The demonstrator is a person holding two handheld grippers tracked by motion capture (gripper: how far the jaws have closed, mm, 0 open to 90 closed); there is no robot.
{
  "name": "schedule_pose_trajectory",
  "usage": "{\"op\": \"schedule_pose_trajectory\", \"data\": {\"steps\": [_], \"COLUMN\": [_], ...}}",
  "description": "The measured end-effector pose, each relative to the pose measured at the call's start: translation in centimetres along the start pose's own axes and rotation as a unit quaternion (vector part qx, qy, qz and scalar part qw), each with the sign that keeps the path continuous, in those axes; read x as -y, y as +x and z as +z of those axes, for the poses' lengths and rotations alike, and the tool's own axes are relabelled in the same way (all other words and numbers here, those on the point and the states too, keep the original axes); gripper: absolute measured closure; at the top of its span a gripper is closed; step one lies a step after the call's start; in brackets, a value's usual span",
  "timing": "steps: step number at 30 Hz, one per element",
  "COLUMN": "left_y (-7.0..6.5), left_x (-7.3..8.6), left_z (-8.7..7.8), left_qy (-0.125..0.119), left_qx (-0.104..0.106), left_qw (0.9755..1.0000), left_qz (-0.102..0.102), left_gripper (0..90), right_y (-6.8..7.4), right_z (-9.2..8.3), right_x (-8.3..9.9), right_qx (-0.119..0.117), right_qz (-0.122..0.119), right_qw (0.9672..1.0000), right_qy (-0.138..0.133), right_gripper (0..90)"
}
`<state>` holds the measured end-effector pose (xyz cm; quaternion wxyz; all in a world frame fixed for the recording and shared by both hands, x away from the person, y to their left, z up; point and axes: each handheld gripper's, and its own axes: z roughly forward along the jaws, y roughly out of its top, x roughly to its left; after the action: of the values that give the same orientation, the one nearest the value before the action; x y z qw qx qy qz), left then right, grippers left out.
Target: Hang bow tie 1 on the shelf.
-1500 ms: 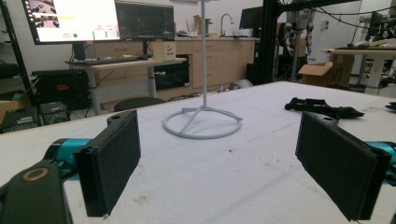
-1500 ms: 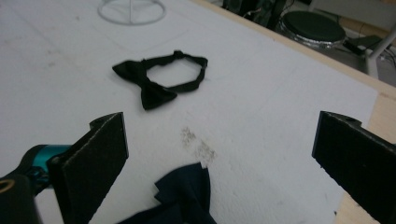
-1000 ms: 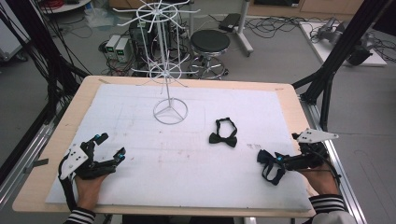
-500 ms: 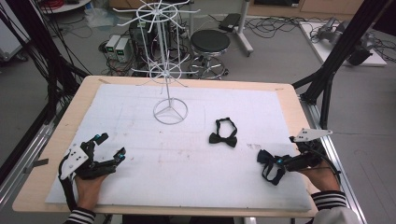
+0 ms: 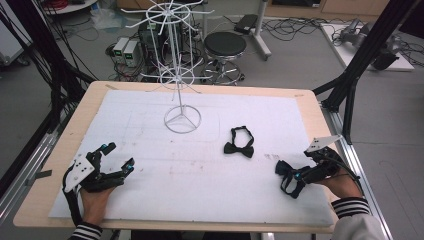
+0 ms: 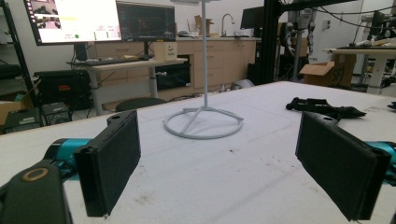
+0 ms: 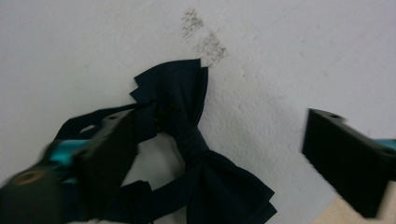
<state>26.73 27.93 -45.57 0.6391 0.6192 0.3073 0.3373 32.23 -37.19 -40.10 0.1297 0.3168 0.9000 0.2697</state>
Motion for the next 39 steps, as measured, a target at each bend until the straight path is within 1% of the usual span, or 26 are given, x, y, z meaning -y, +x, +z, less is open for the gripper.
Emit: {"op": "schedule_pose_trajectory", "data": {"steps": [1,7,8,10,11,12,13,15,18,19,21,23,24,25,27,28,29,30,31,33,35,37,38,39], "left_y": [0.0,0.0,0.0,0.0,0.0,0.0,0.1,0.1,0.1,0.1,0.0,0.1,0.0,0.0,0.0,0.1,0.0,0.0,0.0,0.0,0.0,0.0,0.0,0.0], "left_x": [0.0,0.0,0.0,0.0,0.0,0.0,0.0,0.0,0.0,0.0,0.0,0.0,0.0,0.0,0.0,0.0,0.0,0.0,0.0,0.0,0.0,0.0,0.0,0.0], "left_z": [0.0,0.0,0.0,0.0,0.0,0.0,0.0,0.0,0.0,0.0,0.0,0.0,0.0,0.0,0.0,0.0,0.0,0.0,0.0,0.0,0.0,0.0,0.0,0.0], "left_qy": [0.0,0.001,0.001,0.001,0.001,0.001,0.001,0.001,0.0,0.0,-0.001,0.0,-0.001,-0.001,-0.001,0.0,0.0,0.0,0.0,-0.001,-0.001,-0.001,-0.001,-0.001], "left_qx": [0.0,-0.001,0.0,0.0,0.0,0.0,0.0,0.0,0.0,0.0,0.0,0.0,0.0,0.0,0.0,0.0,0.0,0.0,0.0,0.0,0.0,0.0,0.0,0.0], "left_qw": [1.0,1.0,1.0,1.0,1.0,1.0,1.0,1.0,1.0,1.0,1.0,1.0,1.0,1.0,1.0,1.0,1.0,1.0,1.0,1.0,1.0,1.0,1.0,1.0], "left_qz": [0.0,-0.002,-0.002,-0.002,-0.002,-0.002,-0.002,-0.002,-0.003,-0.003,-0.004,-0.003,-0.004,-0.004,-0.004,-0.003,-0.003,-0.002,-0.002,-0.004,-0.004,-0.004,-0.004,-0.004], "left_gripper": [14.3,14.4,14.3,14.3,14.3,14.3,14.4,14.4,14.3,14.3,14.3,14.3,14.3,14.3,14.3,14.3,14.3,14.4,14.3,14.3,14.4,14.3,14.3,14.3], "right_y": [-0.1,-0.2,-0.1,-0.1,0.0,0.0,0.0,0.0,0.0,0.0,0.0,0.0,0.2,0.2,0.2,0.2,0.3,0.2,0.2,0.3,0.4,0.4,0.5,0.5], "right_z": [0.0,0.3,0.5,0.6,0.7,0.7,0.8,0.9,1.1,1.1,1.1,1.1,1.1,1.2,1.3,1.3,1.3,1.4,1.4,1.5,1.6,1.7,1.8,1.8], "right_x": [0.0,0.0,0.0,-0.1,-0.2,-0.2,-0.3,-0.4,-0.4,-0.4,-0.4,-0.4,-0.4,-0.4,-0.5,-0.5,-0.5,-0.5,-0.5,-0.6,-0.7,-0.8,-0.8,-0.8], "right_qx": [-0.013,-0.012,-0.015,-0.015,-0.014,-0.019,-0.02,-0.023,-0.026,-0.025,-0.029,-0.029,-0.033,-0.03,-0.036,-0.036,-0.032,-0.036,-0.04,-0.04,-0.043,-0.042,-0.042,-0.042], "right_qz": [-0.01,-0.013,-0.018,-0.021,-0.026,-0.031,-0.034,-0.038,-0.045,-0.045,-0.051,-0.053,-0.056,-0.062,-0.067,-0.067,-0.068,-0.067,-0.066,-0.073,-0.073,-0.078,-0.079,-0.079], "right_qw": [0.9998,0.9997,0.9994,0.9993,0.9989,0.9985,0.9982,0.9976,0.9969,0.9968,0.996,0.9957,0.9947,0.9942,0.9934,0.9934,0.993,0.9926,0.9923,0.9913,0.991,0.9903,0.9897,0.9897], "right_qy": [0.005,0.019,0.025,0.028,0.035,0.042,0.044,0.053,0.059,0.06,0.067,0.07,0.079,0.083,0.086,0.086,0.091,0.095,0.097,0.102,0.103,0.107,0.112,0.112], "right_gripper": [20.7,20.9,21.3,21.5,22.3,24.1,24.1,26.0,27.1,28.3,32.4,33.9,35.5,37.0,39.7,39.7,42.3,45.3,46.3,49.6,50.8,54.1,57.3,57.3]}}
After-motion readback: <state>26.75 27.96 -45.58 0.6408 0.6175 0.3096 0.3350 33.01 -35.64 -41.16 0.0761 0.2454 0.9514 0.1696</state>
